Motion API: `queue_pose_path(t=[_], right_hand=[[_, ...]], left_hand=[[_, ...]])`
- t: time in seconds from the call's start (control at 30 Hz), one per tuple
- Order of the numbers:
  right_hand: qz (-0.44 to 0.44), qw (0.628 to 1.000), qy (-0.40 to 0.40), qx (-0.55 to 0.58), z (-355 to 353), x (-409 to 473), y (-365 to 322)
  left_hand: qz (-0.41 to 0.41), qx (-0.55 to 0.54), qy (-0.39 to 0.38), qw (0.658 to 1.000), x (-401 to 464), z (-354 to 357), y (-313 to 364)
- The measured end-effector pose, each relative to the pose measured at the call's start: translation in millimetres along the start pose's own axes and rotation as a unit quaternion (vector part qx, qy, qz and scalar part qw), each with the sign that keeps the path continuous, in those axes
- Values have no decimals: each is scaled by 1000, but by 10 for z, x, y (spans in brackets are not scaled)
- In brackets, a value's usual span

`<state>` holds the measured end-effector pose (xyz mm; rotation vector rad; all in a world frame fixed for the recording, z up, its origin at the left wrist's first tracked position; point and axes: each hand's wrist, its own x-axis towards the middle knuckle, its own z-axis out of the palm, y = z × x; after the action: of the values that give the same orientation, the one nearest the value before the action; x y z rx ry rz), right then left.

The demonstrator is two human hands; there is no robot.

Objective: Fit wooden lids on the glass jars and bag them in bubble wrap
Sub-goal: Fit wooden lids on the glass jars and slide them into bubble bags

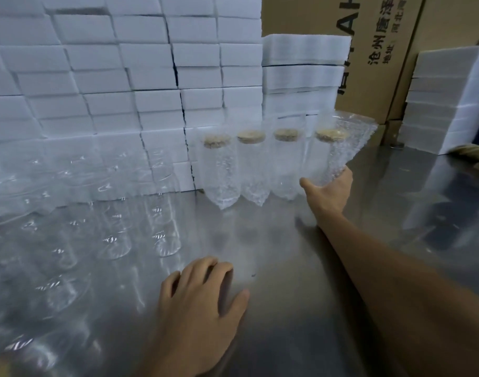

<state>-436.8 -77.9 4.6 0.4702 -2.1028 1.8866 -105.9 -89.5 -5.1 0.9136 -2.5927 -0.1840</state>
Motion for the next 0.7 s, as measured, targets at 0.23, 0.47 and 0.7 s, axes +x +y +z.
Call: queue_pose_path(t=[0.23, 0.47, 0.7], right_hand=[[-2, 1000, -19, -22, 150, 292, 83], [14, 999, -29, -36, 139, 248, 52], [45, 996, -42, -71, 122, 205, -5]], left_hand=[[-23, 36, -19, 999, 27, -2, 60], [-28, 32, -25, 999, 23, -20, 75], [-30, 14, -13, 999, 16, -52, 77]])
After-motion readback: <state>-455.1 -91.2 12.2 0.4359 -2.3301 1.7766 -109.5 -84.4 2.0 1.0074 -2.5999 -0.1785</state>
